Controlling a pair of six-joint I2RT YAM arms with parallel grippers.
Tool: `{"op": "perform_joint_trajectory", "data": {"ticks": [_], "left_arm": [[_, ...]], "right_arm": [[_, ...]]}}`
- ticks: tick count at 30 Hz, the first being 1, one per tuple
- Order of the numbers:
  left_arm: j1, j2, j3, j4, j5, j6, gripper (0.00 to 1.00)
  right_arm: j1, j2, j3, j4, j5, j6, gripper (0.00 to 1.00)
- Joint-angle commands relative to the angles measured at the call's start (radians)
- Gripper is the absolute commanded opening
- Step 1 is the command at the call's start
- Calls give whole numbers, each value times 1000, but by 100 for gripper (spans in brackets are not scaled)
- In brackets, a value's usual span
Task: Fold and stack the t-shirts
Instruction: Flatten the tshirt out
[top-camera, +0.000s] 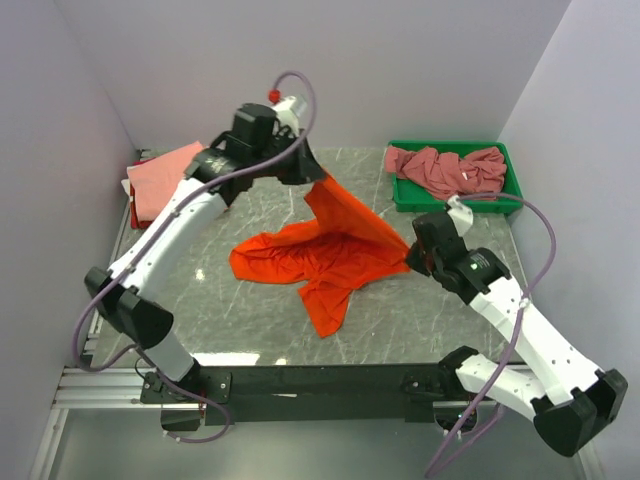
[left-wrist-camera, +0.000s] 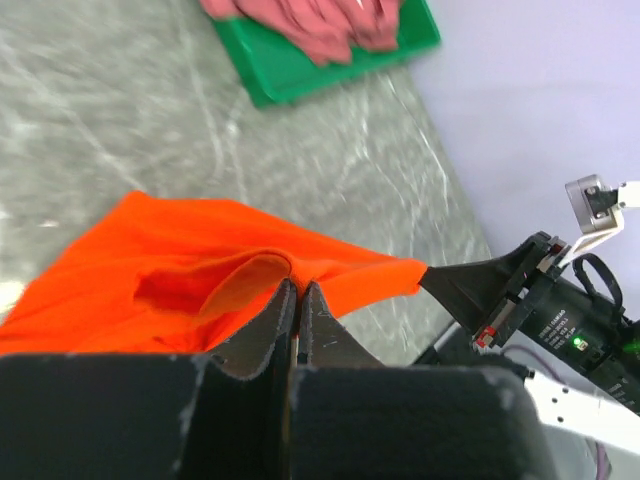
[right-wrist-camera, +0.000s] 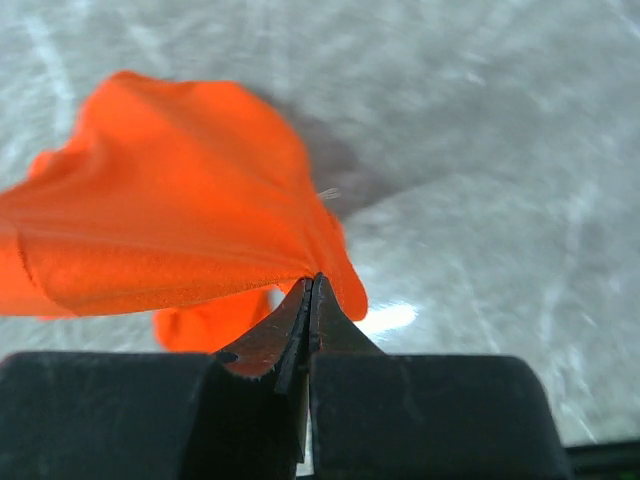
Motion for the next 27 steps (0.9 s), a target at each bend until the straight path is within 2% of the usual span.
{"op": "perform_joint_trajectory", "data": {"ticks": [1, 7, 10, 11, 12, 14, 15, 18, 22, 27], "left_arm": [[-48, 64, 1, 95, 21, -12, 0], [-156, 210, 16, 101, 201, -35, 3], [-199, 257, -19, 120, 273, -55, 14], [-205, 263, -34, 139, 281, -71, 22], [-206, 271, -53, 138, 293, -79, 39], [-203, 268, -67, 129, 278, -84, 48], [-193, 257, -64, 120, 263, -79, 59], [-127, 210, -85, 114, 227, -88, 64], [17, 110, -211, 164, 209, -133, 66], [229, 26, -396, 114, 172, -78, 67]], "right_arm": [[-29, -74, -54, -130, 113, 106, 0], [-33, -82, -43, -229, 178, 154, 1], [-35, -82, -13, -231, 188, 134, 18], [-35, -82, -7, -208, 187, 125, 35], [-35, -82, -3, -190, 179, 110, 43], [-35, -72, 3, -130, 146, 65, 56], [-35, -66, 1, -112, 132, 53, 57], [-35, -25, 3, -49, 75, 4, 59], [-33, 39, -20, 94, -57, -48, 59], [-29, 115, -40, 175, -126, -85, 61]]}}
